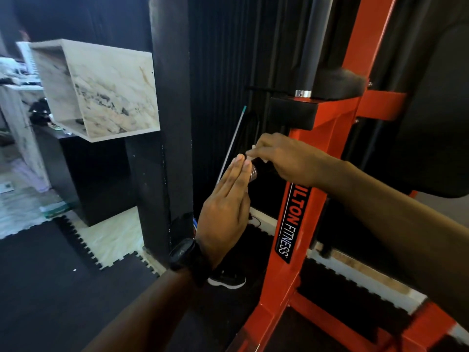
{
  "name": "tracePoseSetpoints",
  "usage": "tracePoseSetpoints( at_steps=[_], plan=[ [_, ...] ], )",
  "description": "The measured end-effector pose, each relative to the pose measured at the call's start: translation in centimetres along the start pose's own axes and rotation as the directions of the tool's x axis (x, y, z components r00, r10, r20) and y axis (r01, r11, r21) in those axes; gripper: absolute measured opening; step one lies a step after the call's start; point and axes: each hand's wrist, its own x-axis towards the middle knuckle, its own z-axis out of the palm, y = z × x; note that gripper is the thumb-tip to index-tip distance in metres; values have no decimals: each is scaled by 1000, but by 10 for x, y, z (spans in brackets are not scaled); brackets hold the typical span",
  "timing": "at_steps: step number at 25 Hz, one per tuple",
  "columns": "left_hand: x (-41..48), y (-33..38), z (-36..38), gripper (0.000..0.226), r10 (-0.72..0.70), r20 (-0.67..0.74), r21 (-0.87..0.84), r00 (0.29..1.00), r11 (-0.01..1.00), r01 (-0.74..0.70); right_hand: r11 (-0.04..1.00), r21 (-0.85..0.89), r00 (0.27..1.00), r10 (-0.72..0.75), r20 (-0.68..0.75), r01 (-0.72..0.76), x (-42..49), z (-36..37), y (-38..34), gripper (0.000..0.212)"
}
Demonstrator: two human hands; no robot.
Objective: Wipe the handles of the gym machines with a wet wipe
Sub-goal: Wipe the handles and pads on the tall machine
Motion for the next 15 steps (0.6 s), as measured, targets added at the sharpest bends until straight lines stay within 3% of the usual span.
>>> tracePoseSetpoints(
  at_steps=[2,6,8,10,12,15],
  plan=[
    [1,1,2,50,-7,-13,12,1000,1000,7,998,39,999,-43,2,43,1,-4,-4,46],
    [0,3,2,49,-46,3,3,999,999,46,993,-54,993,111,42,-109,4,-5,16,34],
    [1,2,1,48,-38,11,10,999,999,38,993,-30,994,112,14,-111,5,0,13,33],
    [2,2,0,48,-29,16,15,999,999,29,996,49,996,80,-48,-77,4,4,2,36],
    [3,2,-2,48,-34,22,4,999,999,34,986,111,978,144,-152,-128,-4,11,-10,39],
    [2,2,-4,50,-35,43,8,998,999,34,957,218,895,263,-359,-193,-21,30,-34,37]
  ],
)
